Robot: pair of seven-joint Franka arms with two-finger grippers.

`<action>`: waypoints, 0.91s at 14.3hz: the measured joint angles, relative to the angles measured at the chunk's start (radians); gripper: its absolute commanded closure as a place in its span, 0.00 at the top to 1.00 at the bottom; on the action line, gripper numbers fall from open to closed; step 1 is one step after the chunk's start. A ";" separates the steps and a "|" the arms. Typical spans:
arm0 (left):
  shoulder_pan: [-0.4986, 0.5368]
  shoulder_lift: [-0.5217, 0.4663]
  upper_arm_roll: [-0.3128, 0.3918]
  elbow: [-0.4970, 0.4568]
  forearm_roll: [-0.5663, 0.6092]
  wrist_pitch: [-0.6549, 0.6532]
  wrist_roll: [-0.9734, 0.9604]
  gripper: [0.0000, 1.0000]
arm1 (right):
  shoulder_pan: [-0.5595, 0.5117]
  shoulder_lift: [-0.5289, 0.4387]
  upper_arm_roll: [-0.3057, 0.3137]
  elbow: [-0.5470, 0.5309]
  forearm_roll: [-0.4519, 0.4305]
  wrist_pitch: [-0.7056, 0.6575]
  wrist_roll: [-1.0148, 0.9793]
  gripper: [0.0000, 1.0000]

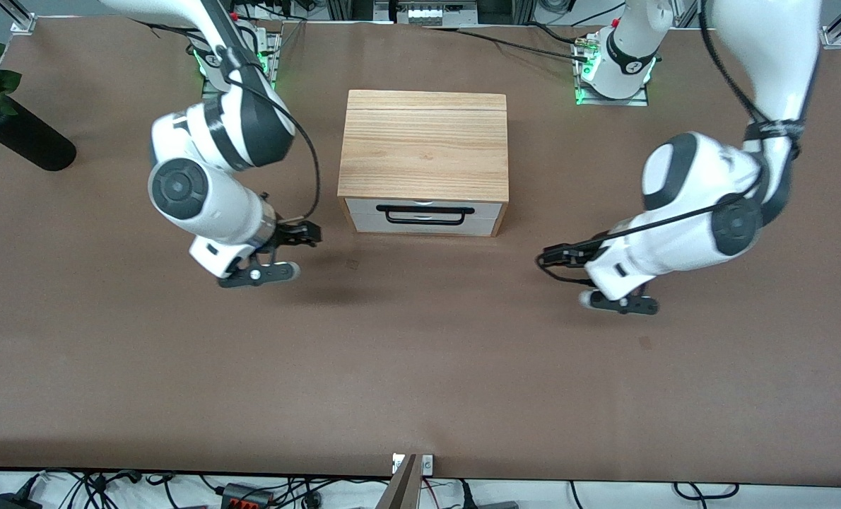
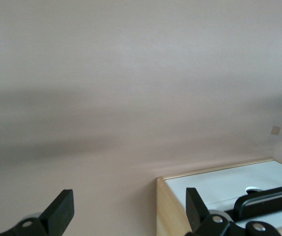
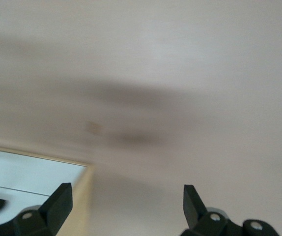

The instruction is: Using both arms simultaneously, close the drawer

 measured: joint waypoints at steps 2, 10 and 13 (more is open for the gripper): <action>0.059 -0.045 0.005 0.027 0.025 -0.103 0.001 1.00 | 0.000 -0.059 -0.015 0.001 -0.111 -0.072 0.000 1.00; 0.181 -0.128 0.016 0.194 0.199 -0.337 -0.001 1.00 | -0.315 -0.261 0.169 -0.007 -0.194 -0.220 -0.033 1.00; 0.210 -0.190 0.015 0.155 0.200 -0.356 0.000 1.00 | -0.487 -0.321 0.254 -0.049 -0.096 -0.225 -0.040 1.00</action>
